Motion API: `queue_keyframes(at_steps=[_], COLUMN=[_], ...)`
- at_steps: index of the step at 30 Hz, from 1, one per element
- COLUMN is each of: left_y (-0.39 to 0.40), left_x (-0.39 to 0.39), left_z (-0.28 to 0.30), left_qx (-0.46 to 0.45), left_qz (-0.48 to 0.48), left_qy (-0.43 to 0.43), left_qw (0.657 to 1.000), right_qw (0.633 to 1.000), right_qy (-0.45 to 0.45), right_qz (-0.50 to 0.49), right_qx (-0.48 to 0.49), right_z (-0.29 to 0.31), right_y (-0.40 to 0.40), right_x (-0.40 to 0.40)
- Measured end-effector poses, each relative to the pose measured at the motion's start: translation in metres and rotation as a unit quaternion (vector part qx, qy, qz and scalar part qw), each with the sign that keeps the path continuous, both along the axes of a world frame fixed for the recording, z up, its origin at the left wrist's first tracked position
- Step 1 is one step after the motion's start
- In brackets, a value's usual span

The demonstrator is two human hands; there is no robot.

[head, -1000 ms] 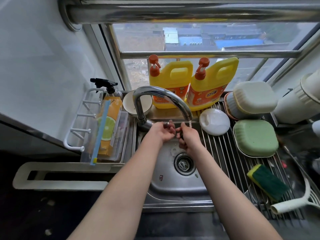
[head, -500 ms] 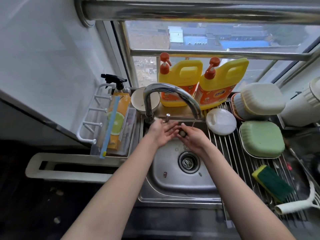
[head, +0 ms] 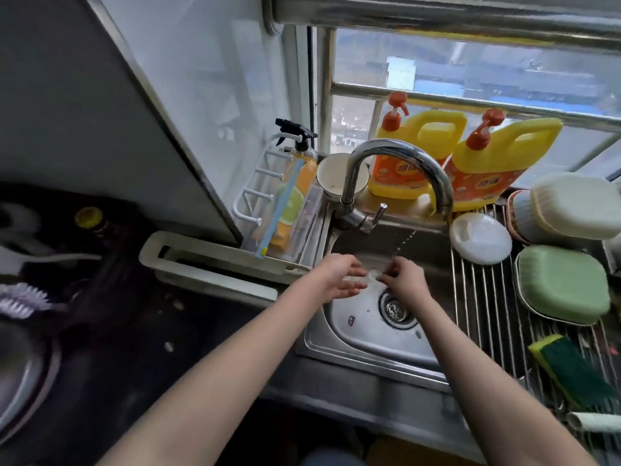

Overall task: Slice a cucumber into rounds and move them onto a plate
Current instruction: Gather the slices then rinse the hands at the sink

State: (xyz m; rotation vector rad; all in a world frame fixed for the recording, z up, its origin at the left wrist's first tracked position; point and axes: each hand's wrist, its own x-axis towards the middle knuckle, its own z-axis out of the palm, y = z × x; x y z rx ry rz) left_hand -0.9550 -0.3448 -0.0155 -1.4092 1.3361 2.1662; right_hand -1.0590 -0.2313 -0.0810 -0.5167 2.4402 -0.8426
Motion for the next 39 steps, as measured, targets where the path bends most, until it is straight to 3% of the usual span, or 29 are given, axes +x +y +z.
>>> queue_keyframes(at_steps=[5,9,12,19,23,28,34,39], left_y=[-0.006,-0.001,0.005,0.01,0.001,-0.021,0.001,0.038], left_x=[0.027,0.033,0.037,0.054,0.101,0.226,0.407,0.531], left_z=[0.001,0.008,0.015,0.029,0.05,0.055,0.031,-0.005], left_qx=[0.017,0.024,0.022,-0.003,0.006,0.027,0.054,0.053], left_qz=[0.0,-0.002,-0.008,0.032,0.083,0.157,0.347,0.497], left_qy=[-0.002,0.009,0.01,0.008,0.038,0.057,0.084,0.058], left_qw=[1.0,1.0,1.0,0.999,0.996,0.986,0.933,0.864], right_qw=[0.999,0.998,0.998,0.989,0.973,0.933,0.86,0.795], right_qy=[0.006,0.05,0.013,0.058,0.087,0.091,0.017,-0.064], right_qz=[0.026,0.018,0.038,0.003,0.115,0.303,0.49,0.593], right_qx=[0.043,0.016,0.043,-0.136,-0.181,-0.175,-0.14,-0.108], right_z=[-0.005,-0.001,0.007,0.058,0.078,0.082,0.066,0.045], right_y=[-0.015,-0.012,-0.005,-0.008,-0.025,-0.054,-0.071,-0.068], right_x=[0.011,0.023,0.031,0.091,0.153,0.247,0.39,0.504])
